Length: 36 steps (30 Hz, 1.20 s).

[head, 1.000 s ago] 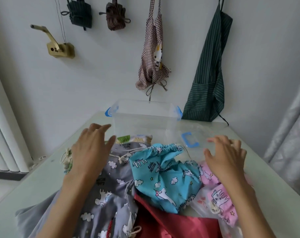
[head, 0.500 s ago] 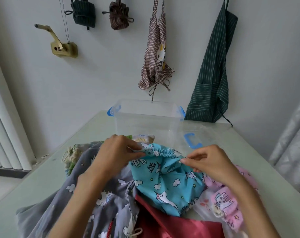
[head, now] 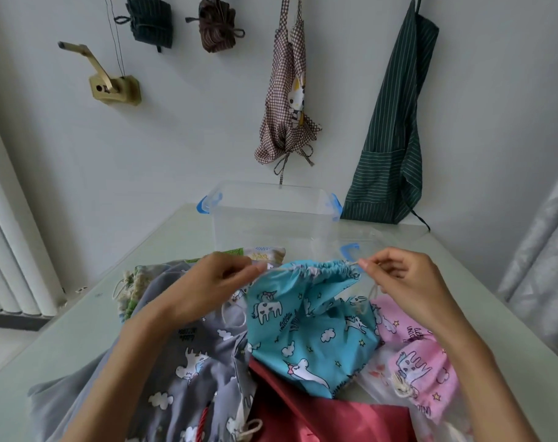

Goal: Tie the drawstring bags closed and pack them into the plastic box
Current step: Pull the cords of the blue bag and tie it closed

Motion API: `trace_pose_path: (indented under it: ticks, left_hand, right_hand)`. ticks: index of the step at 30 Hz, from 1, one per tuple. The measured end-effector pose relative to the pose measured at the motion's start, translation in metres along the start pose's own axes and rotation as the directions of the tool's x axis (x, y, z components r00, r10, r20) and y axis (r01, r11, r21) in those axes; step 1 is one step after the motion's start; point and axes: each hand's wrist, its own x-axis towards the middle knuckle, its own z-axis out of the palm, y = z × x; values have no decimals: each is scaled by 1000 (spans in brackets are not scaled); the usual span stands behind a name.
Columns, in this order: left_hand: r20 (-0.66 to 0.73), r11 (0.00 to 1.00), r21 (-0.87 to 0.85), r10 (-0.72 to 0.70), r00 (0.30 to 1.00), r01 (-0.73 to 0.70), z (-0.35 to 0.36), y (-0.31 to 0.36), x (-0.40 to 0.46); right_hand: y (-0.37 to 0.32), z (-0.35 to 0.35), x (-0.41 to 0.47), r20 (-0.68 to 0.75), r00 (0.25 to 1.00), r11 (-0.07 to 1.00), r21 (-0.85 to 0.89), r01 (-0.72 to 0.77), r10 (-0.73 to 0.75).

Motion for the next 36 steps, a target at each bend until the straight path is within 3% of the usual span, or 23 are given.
trace_pose_path:
  ticks: [2, 5, 9, 14, 17, 20, 22, 24, 27, 30, 33, 36]
  left_hand:
    - [-158, 997, -71, -37, 987, 26, 1, -1, 2]
    - [-466, 972, 193, -32, 884, 137, 4, -20, 7]
    - [-600, 887, 344, -44, 799, 307, 0, -32, 5]
    - [-587, 772, 516, 2, 810, 372, 5, -20, 5]
    - [-603, 818, 462, 5, 798, 343, 6, -2, 6]
    - [-478, 867, 392, -92, 874, 306, 21, 10, 9]
    - [-406, 877, 371, -144, 903, 307, 32, 10, 12]
    - [-391, 885, 338, -177, 903, 319, 41, 5, 17]
    - [-366, 894, 289, -227, 902, 342, 46, 10, 28]
    - [-344, 909, 269, -220, 913, 320, 45, 12, 39]
    - [-368, 968, 111, -169, 914, 224, 47, 9, 45]
    - [-341, 983, -77, -183, 922, 167, 48, 6, 47]
  right_hand:
    - [3, 7, 0, 24, 999, 1000, -2, -28, 28]
    - [8, 12, 1, -47, 998, 998, -54, -45, 42]
    - [13, 13, 1, -56, 994, 989, -110, -99, 93]
    - [10, 14, -1, 183, 956, 953, -241, -182, 229]
    - [8, 9, -2, 291, 907, 928, -306, -214, 305]
    - [5, 7, 0, 245, 924, 901, -395, -181, 293]
    - [-5, 10, 4, 188, 962, 940, -314, -133, 199]
    - [-15, 17, 9, 225, 964, 974, -205, -94, 140]
    - [-20, 29, 16, 380, 910, 977, -188, -101, 168]
    - [-19, 41, 16, 368, 914, 979, -164, -118, 171]
    - [-17, 51, 13, 316, 941, 992, -85, -96, 118]
    - [-11, 48, 13, 353, 919, 983, -114, -146, 178]
